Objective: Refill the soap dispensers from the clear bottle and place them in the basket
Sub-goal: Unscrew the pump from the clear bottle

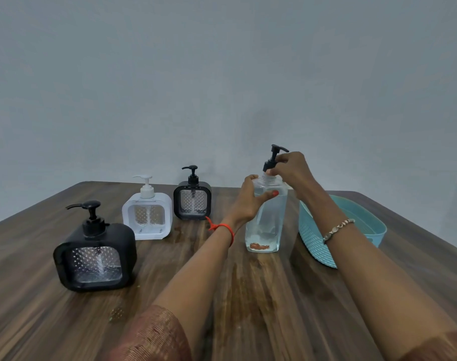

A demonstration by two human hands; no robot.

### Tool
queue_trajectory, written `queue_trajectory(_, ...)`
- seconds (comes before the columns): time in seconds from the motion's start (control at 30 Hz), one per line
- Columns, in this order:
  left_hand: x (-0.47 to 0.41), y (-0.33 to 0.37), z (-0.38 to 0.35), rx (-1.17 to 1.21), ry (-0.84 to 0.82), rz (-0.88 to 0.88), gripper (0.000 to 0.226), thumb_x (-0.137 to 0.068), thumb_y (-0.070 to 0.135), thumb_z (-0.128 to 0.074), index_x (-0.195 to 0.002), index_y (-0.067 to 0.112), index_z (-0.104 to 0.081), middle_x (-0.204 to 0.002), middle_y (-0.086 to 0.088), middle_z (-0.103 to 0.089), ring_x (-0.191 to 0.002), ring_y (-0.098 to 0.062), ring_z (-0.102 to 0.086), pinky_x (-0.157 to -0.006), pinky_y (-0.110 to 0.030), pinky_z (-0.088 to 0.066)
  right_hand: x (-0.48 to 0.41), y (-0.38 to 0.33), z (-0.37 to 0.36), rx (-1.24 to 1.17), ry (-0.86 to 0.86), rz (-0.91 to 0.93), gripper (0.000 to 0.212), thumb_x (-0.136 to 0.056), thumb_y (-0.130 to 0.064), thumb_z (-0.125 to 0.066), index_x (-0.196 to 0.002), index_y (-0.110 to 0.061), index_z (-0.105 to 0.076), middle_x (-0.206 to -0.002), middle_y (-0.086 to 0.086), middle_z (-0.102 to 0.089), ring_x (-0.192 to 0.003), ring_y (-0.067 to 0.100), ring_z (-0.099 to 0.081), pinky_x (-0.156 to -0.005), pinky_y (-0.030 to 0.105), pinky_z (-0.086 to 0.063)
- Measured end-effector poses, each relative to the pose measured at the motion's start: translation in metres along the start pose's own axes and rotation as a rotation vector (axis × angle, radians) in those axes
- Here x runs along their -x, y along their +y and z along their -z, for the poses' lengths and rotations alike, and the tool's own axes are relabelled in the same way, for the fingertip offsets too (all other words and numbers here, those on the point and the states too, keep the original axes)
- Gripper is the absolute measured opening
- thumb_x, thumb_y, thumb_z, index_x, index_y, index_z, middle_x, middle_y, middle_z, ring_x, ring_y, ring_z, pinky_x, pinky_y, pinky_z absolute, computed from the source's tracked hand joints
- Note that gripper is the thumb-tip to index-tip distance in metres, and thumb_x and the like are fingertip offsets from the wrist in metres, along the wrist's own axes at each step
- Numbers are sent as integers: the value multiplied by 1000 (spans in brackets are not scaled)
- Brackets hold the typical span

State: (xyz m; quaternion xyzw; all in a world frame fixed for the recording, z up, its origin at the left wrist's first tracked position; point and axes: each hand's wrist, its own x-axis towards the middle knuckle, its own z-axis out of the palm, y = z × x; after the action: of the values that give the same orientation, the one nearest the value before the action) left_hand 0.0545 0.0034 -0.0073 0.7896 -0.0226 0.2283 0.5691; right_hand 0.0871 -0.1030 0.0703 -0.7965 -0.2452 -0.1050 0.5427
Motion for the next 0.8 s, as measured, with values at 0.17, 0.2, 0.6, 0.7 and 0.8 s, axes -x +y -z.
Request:
queue_trajectory(0.17, 1, 1, 0, 26, -2, -4, 64, -87, 25, -62, -137, 9, -24, -135, -12, -45, -117, -21, -49, -86, -20, -43, 7, 2, -7, 19, 10, 15, 31, -70, -16, -79, -94, 2, -69, -87, 10, -66, -79, 17, -61, -60, 17, -43)
queue_trajectory(0.2, 1, 1, 0, 25, -1, -7, 64, -87, 25, -62, -136, 9, -25, -134, -12, -45, -116, -19, -49, -82, -17, -43, 8, 2, -8, 37, 27, 14, 32, -70, -17, -79, -94, 2, -68, -86, 10, -66, -77, 17, -61, -57, 15, -41)
queue_trajectory(0.6, 0, 1, -1, -26, -5, -11, 66, -87, 27, -62, -137, 9, -23, -141, -11, -40, -123, -24, -45, -95, -24, -39, 5, -26, 19, -274, 170, 100, 26, -78, -5, -70, -103, -4, -68, -90, 4, -65, -77, 8, -57, -64, 16, -40)
queue_trajectory(0.7, 1, 1, -2, -29, -4, -13, 65, -87, 27, -62, -137, 9, -23, -142, -11, -39, -123, -24, -45, -96, -25, -40, 5, -34, 24, -322, 219, 115, 28, -75, -8, -72, -102, -3, -66, -89, 3, -65, -71, 3, -57, -64, 15, -40)
queue_trajectory(0.8, 2, 3, -2, -37, -1, -11, 67, -88, 28, -61, -139, 10, -22, -142, -11, -39, -123, -24, -45, -94, -25, -40, 5, -39, 27, -293, 257, 130, 27, -76, -8, -72, -101, -2, -65, -87, 3, -65, -70, 4, -57, -60, 7, -41)
